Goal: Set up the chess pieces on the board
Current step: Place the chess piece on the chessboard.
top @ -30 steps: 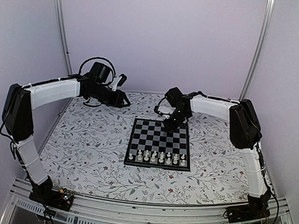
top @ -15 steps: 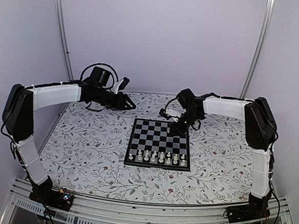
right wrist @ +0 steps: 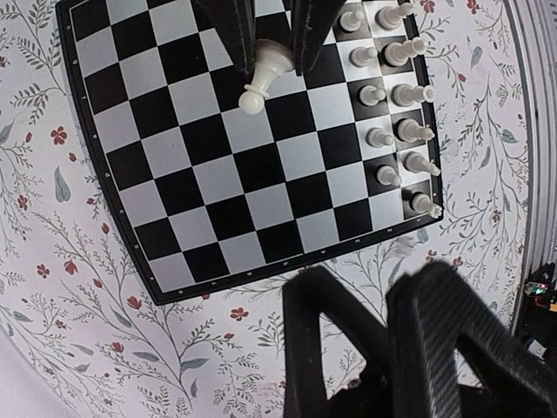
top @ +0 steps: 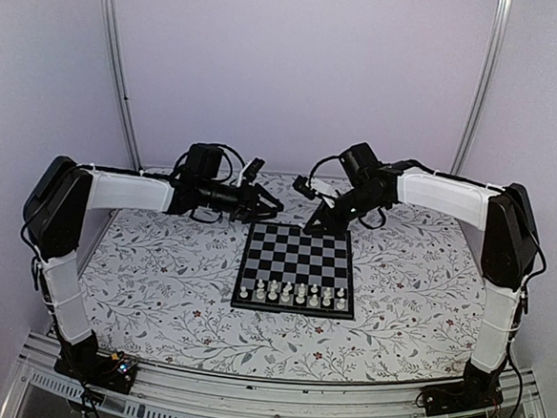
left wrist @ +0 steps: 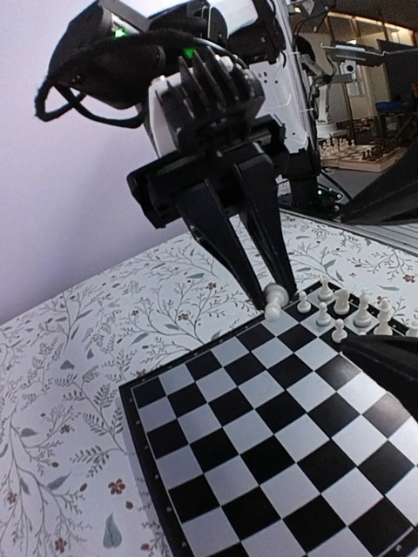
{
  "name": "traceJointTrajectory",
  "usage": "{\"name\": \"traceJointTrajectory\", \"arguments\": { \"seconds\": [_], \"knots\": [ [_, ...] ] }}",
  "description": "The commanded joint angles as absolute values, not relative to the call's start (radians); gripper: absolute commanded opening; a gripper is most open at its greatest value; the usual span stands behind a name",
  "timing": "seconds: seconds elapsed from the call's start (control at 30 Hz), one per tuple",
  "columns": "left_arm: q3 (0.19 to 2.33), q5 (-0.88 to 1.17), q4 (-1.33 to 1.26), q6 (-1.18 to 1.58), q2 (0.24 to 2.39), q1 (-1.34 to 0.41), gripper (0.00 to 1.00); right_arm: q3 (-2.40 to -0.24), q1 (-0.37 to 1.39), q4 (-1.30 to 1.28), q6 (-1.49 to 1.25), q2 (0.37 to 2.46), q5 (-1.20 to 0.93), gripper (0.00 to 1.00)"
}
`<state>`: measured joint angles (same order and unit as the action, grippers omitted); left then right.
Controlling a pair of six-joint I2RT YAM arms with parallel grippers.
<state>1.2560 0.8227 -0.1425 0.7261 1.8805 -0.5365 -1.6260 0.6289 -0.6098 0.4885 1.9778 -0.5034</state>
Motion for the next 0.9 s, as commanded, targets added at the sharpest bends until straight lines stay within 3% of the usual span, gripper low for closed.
{"name": "traceJointTrajectory", "arguments": {
  "seconds": [0.0,0.87],
  "knots": [
    [1.243,0.865,-0.293,0.822,1.925,-0.579,0.45,-1.653,0.652,-0.631,0.501,1.962,-0.574,0.05],
    [1.261,0.885,-0.328,0.882,2.013,-0.618,0.39,-1.678,0.681,-0.641,0.492,1.951,-0.583,0.07]
  ]
}}
